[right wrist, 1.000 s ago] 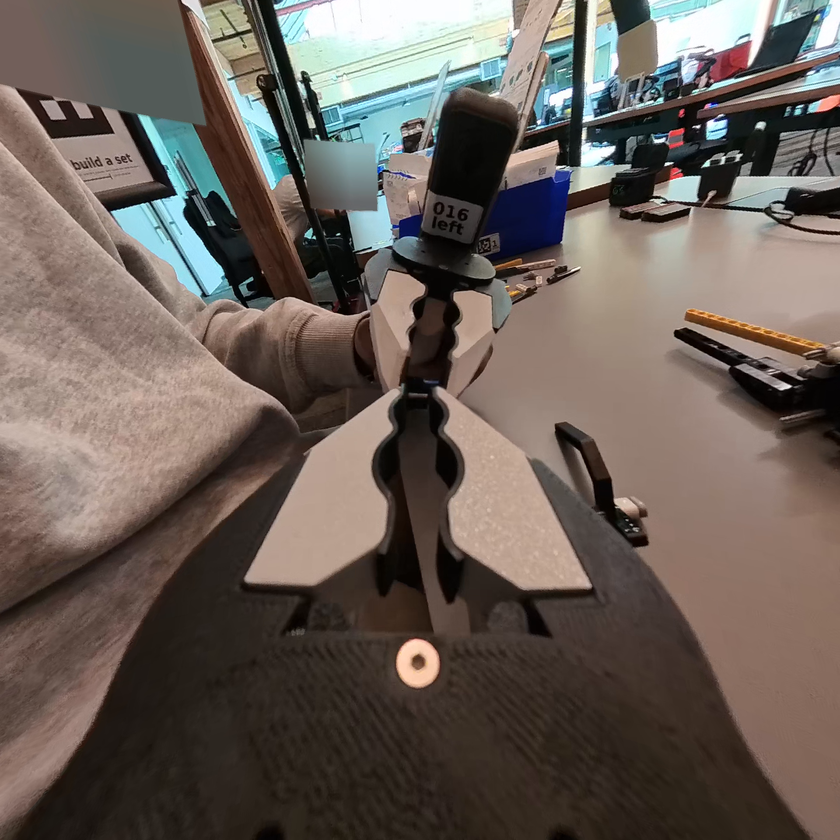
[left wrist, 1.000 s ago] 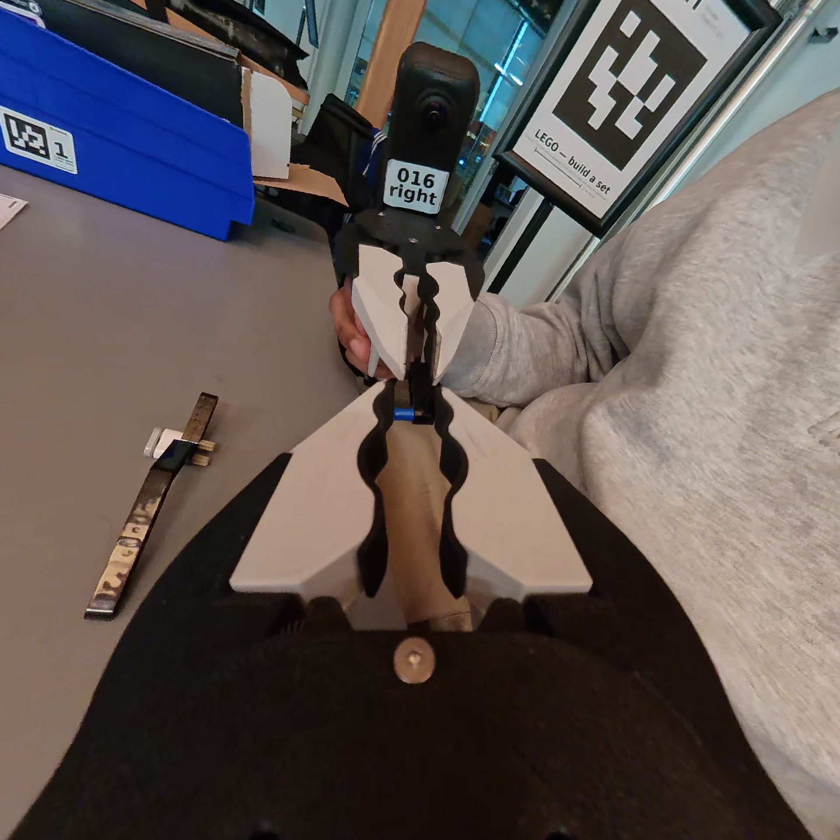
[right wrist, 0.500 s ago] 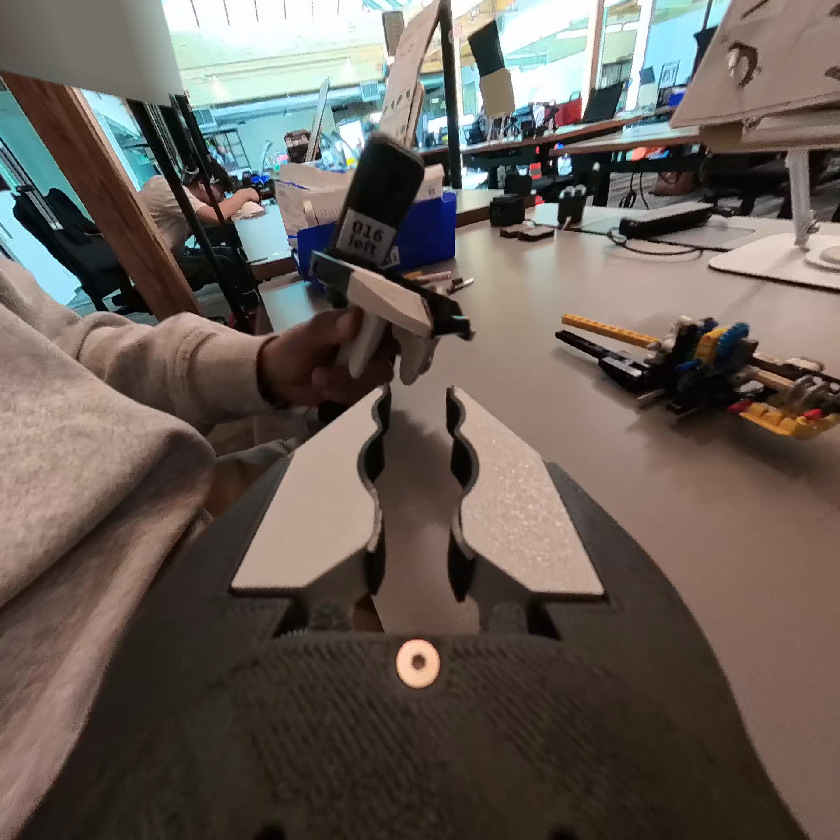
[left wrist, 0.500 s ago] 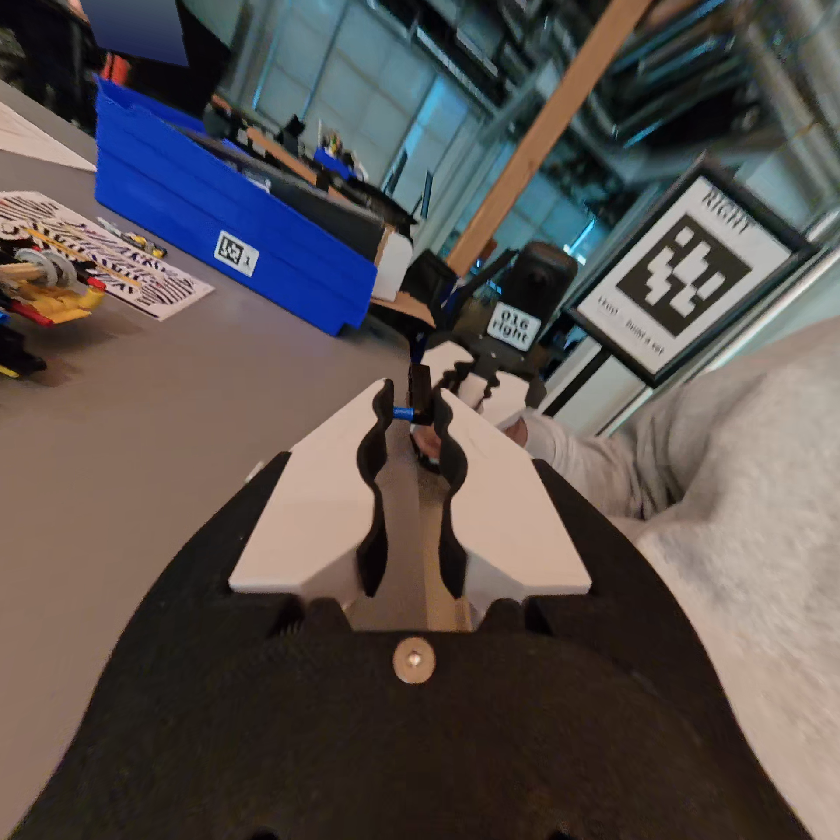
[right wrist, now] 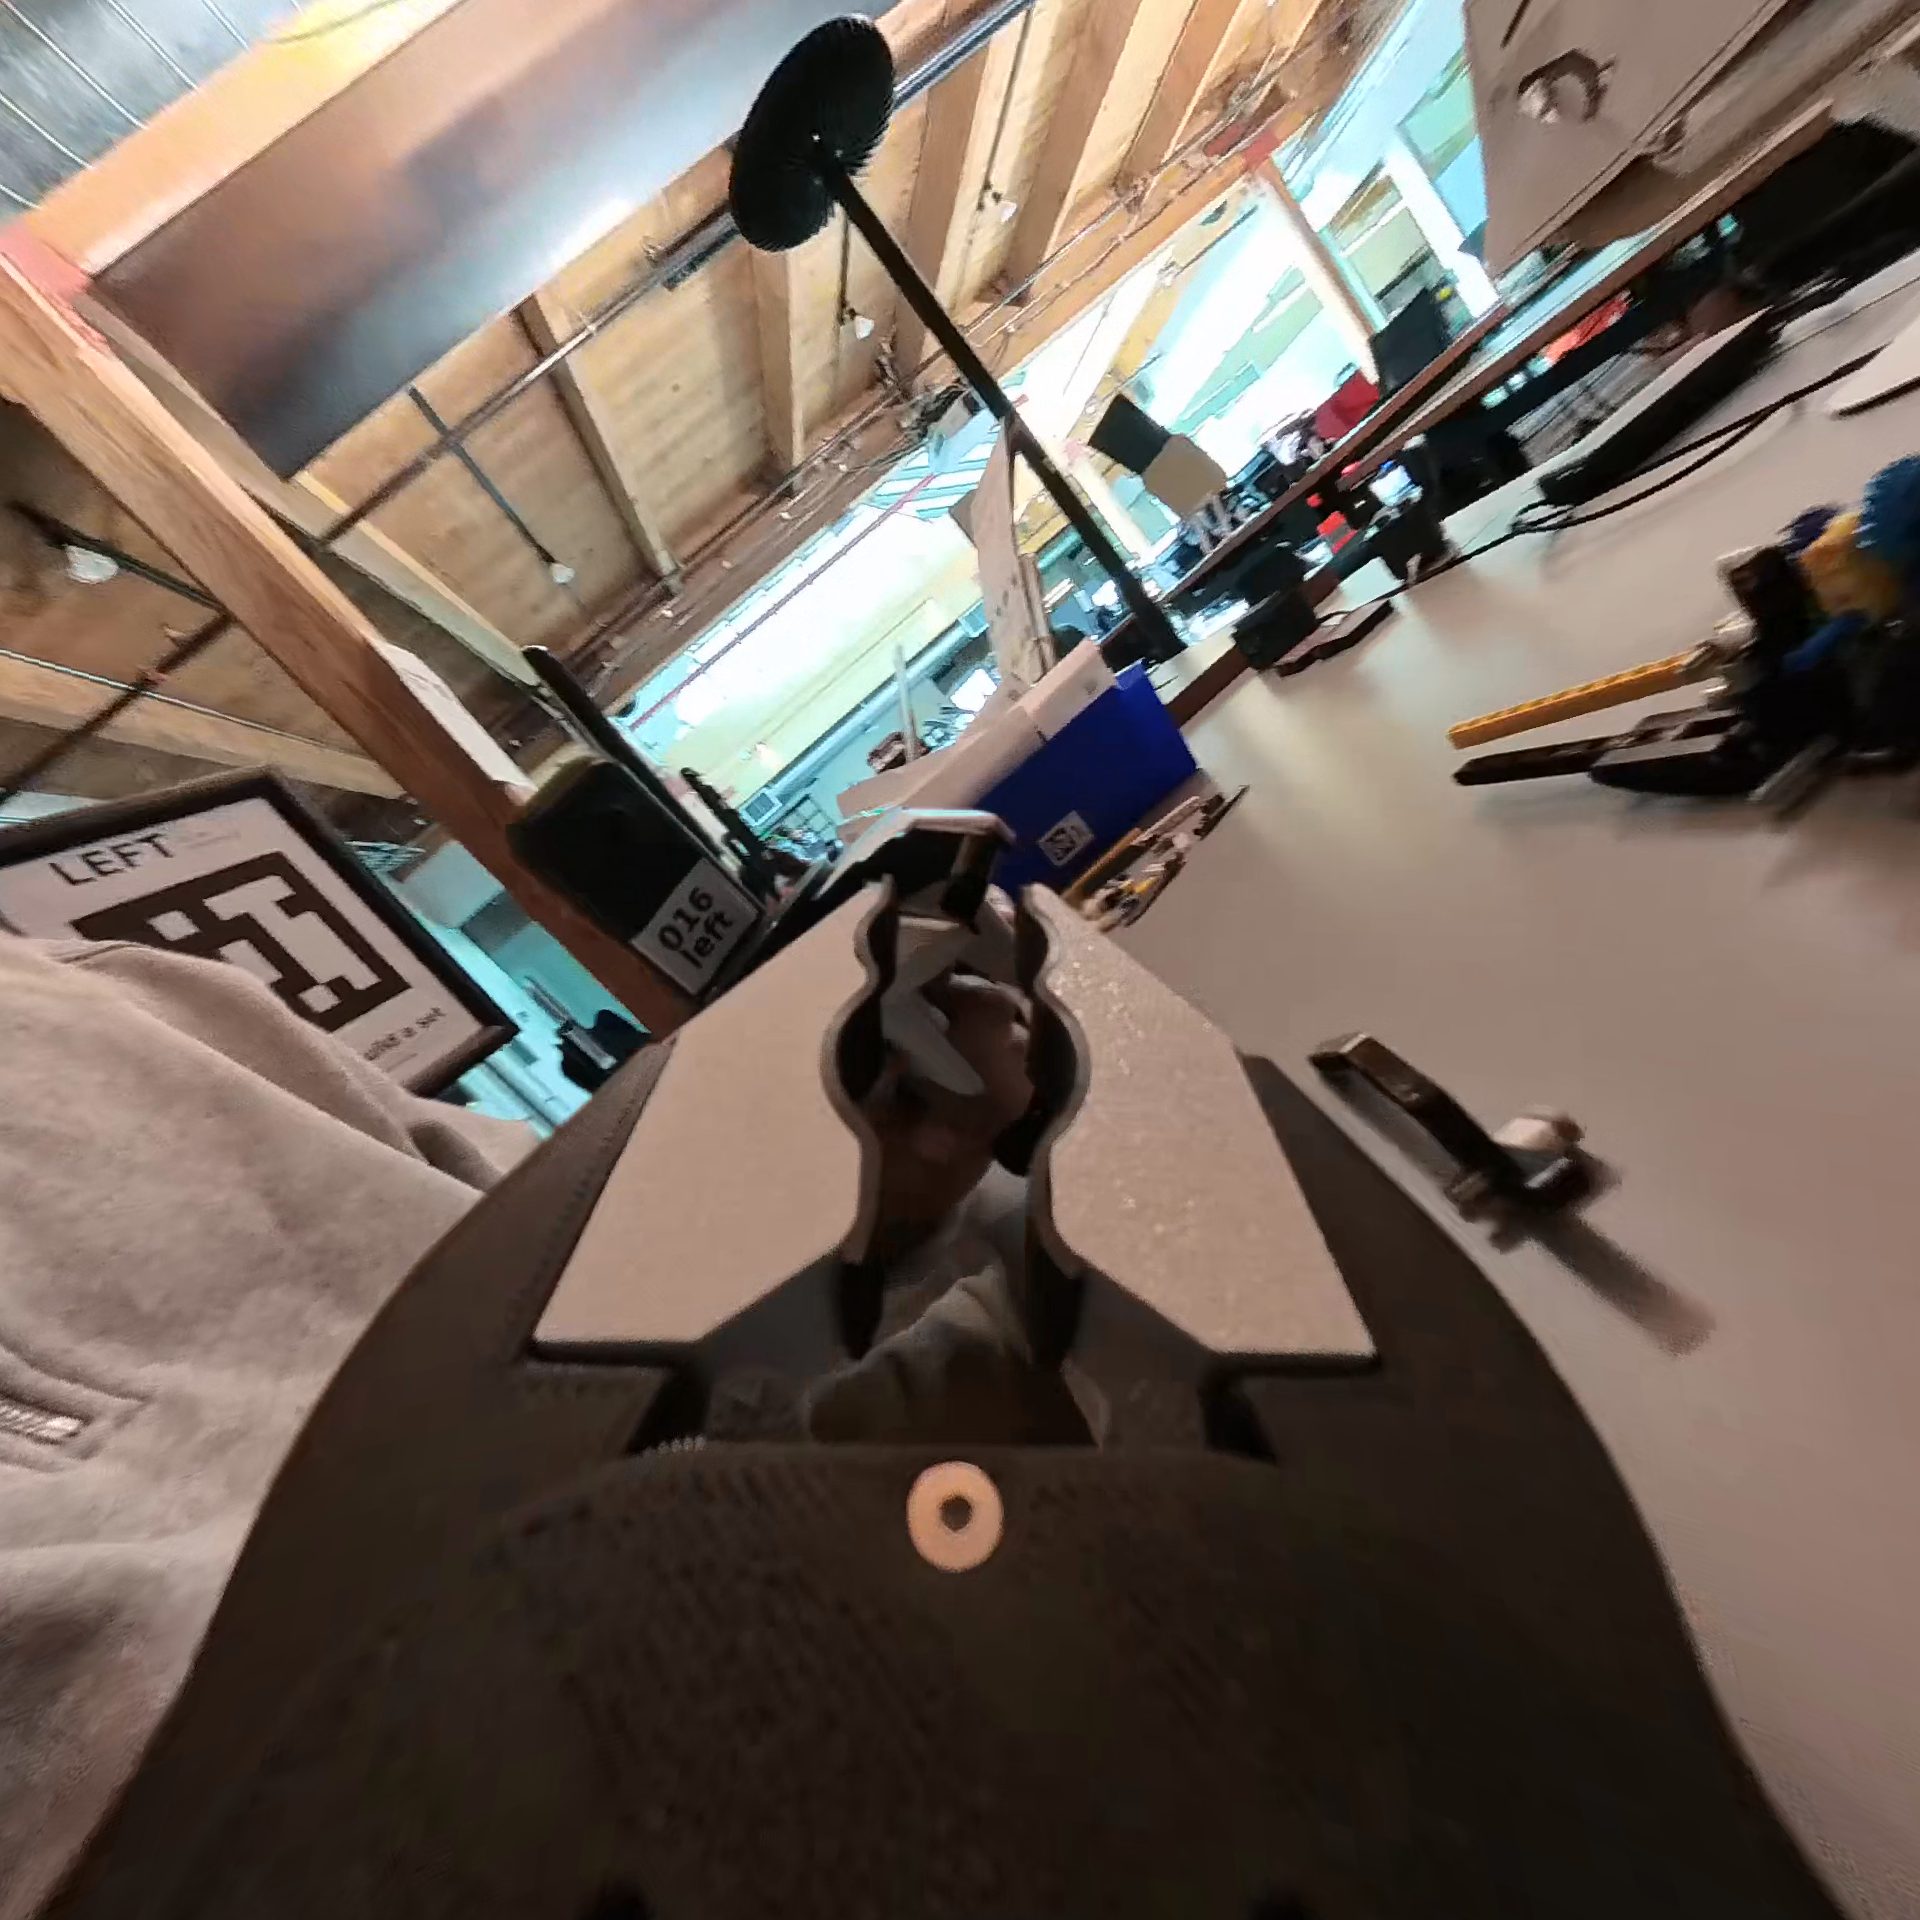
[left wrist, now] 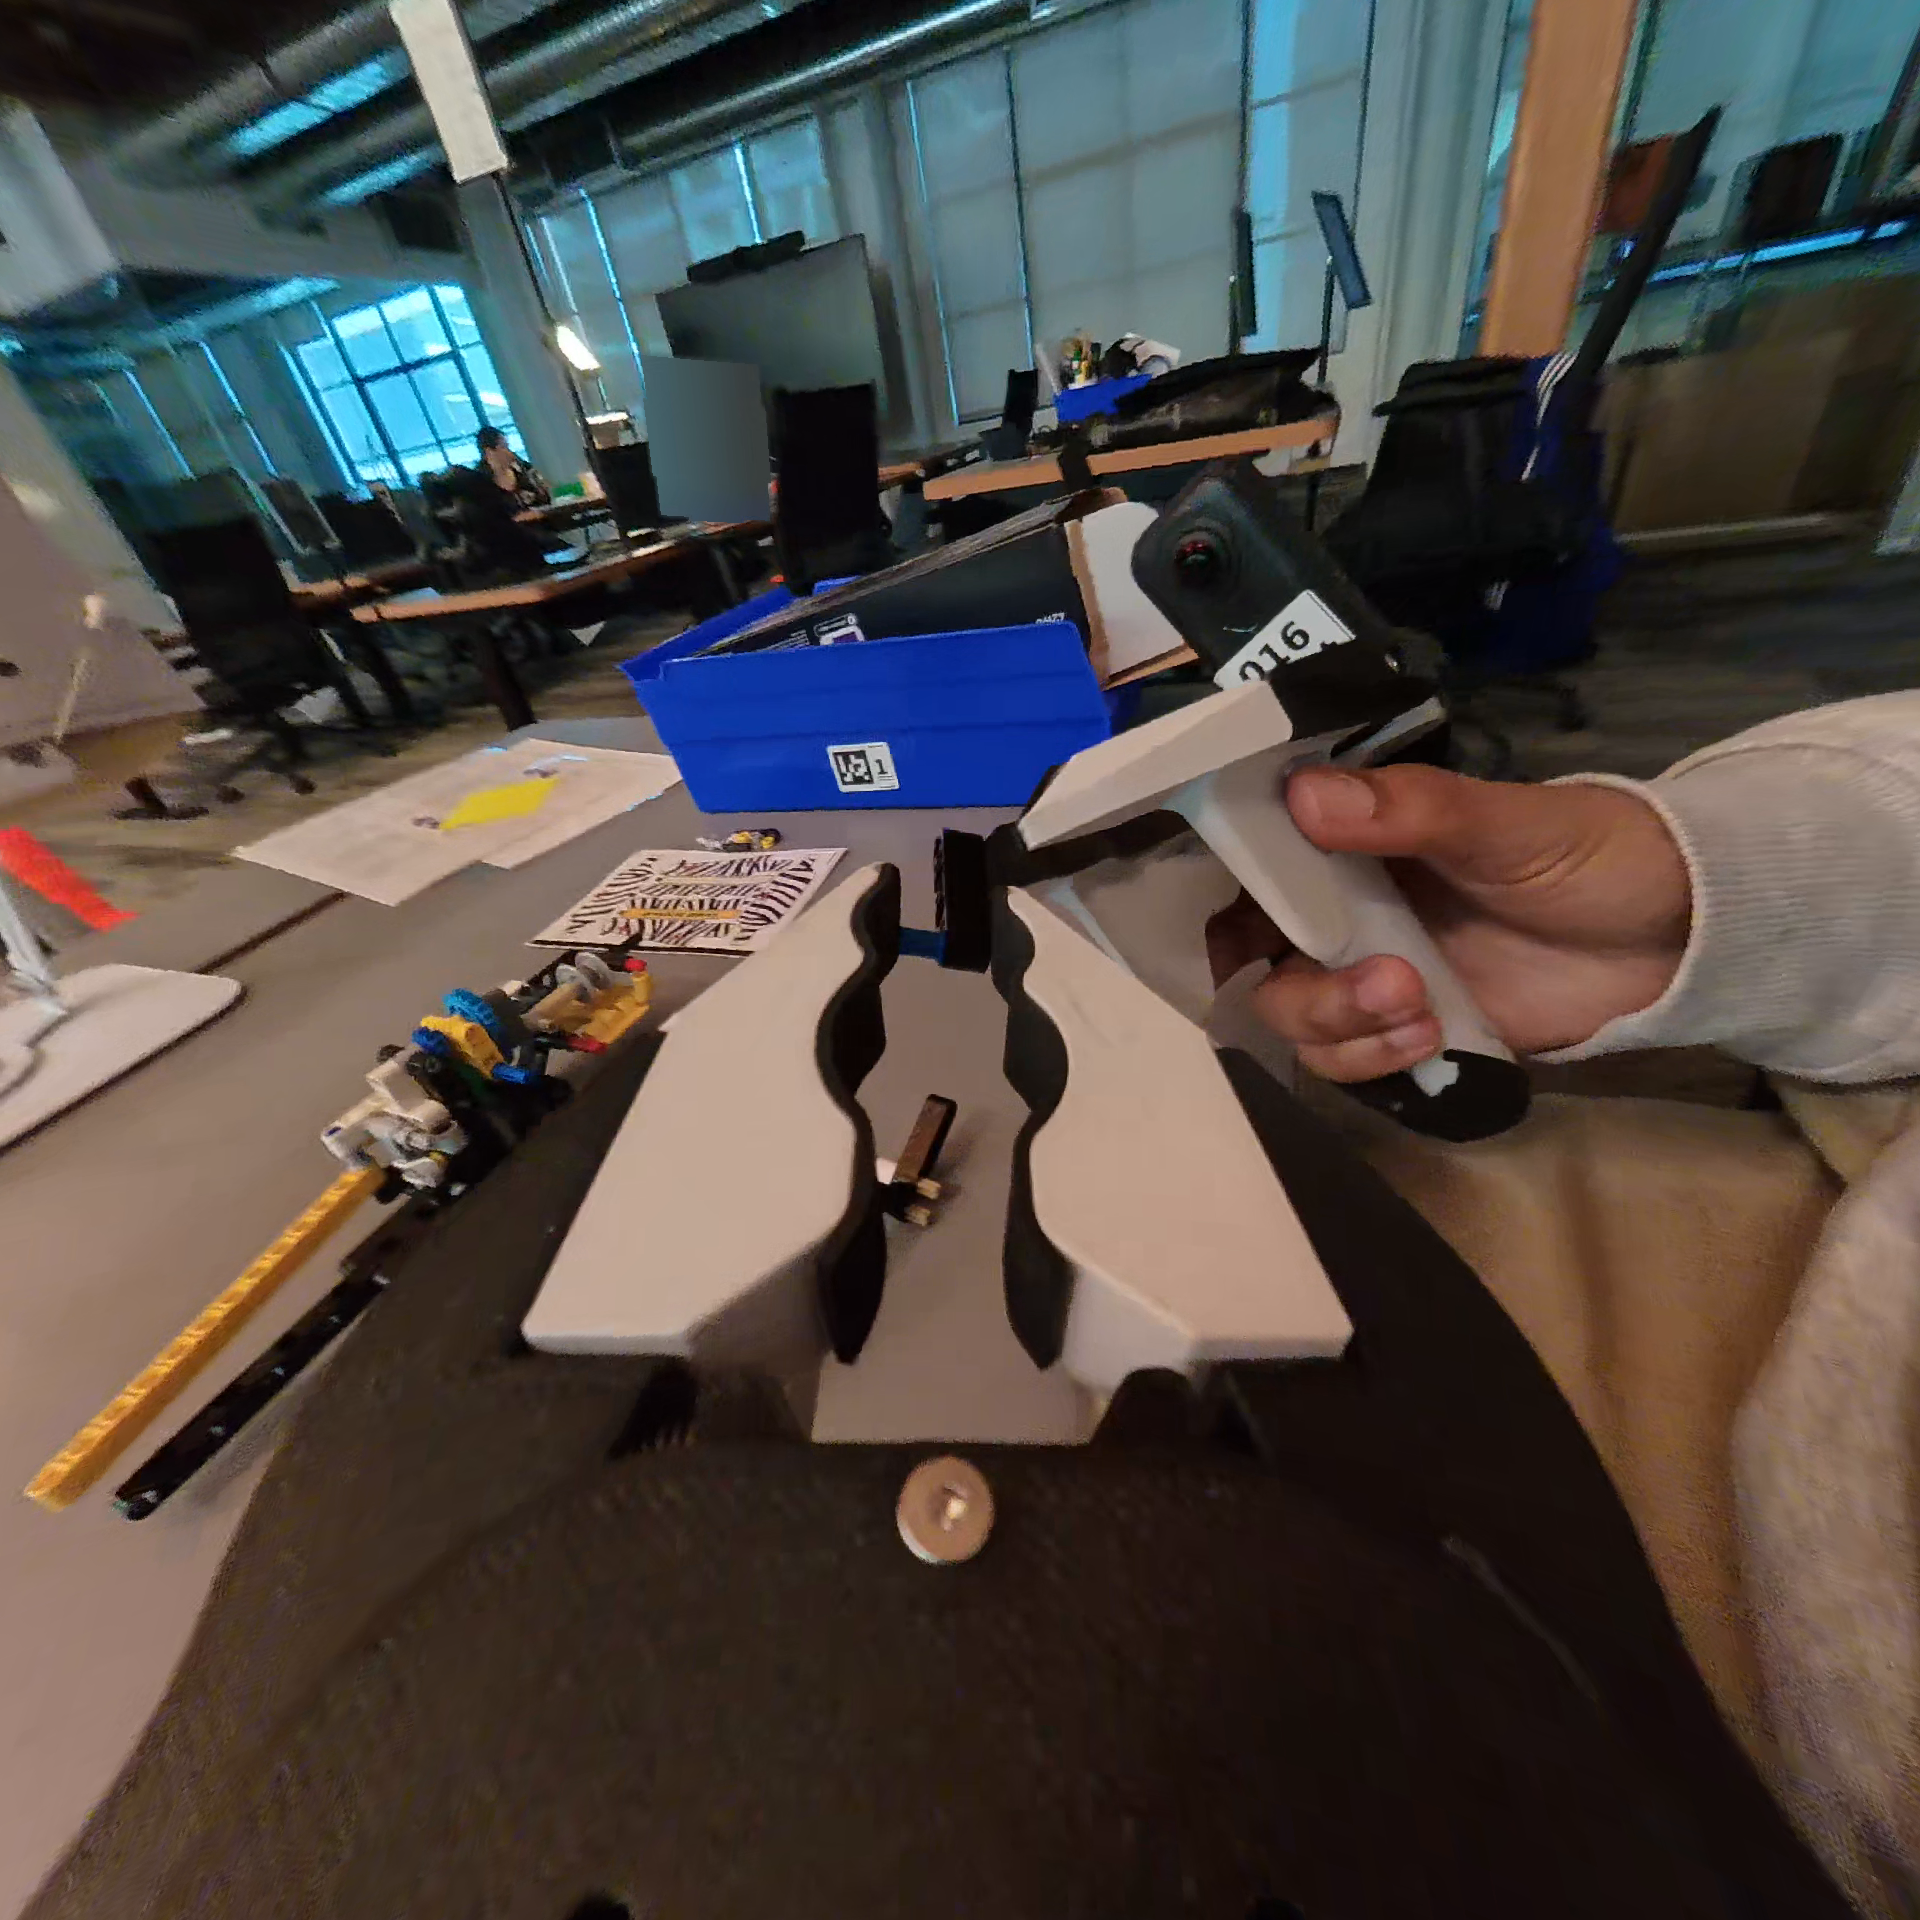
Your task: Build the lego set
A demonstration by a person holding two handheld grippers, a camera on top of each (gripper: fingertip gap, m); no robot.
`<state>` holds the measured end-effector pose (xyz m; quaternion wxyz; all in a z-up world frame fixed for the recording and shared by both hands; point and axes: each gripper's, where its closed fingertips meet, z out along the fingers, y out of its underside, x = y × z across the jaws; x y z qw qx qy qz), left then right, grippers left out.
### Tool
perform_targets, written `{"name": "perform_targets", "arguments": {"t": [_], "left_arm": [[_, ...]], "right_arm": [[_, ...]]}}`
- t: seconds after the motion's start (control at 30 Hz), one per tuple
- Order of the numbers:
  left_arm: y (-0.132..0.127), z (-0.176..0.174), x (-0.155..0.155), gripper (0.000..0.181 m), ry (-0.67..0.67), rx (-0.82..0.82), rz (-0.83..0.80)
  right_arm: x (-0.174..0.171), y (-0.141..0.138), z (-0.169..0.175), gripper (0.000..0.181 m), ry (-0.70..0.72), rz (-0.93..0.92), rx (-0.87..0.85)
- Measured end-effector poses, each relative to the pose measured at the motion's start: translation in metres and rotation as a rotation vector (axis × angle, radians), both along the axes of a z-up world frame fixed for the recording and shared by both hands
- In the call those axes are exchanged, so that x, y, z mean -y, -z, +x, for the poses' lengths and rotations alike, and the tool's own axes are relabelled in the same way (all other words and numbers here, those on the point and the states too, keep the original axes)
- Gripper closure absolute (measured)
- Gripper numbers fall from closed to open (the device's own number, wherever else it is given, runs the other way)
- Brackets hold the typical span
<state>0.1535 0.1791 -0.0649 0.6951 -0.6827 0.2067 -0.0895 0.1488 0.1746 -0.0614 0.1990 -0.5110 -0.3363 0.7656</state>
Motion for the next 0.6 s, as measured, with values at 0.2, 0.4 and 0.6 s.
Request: {"name": "perform_targets", "arguments": {"t": [0.2,0.4,0.6], "left_arm": [[0.001,0.004,0.001,0.156,-0.071,-0.075,0.049],[0.001,-0.016,0.001,0.130,-0.086,0.029,0.004],[0.033,-0.043,-0.012,0.132,-0.032,0.154,-0.309]], "right_arm": [[0.003,-0.001,-0.004,0.176,-0.037,-0.084,-0.011],[-0.036,-0.001,0.007,0.176,0.152,0.188,0.063],[-0.066,0.015,0.030,0.175,0.333,0.544,0.255]]}}
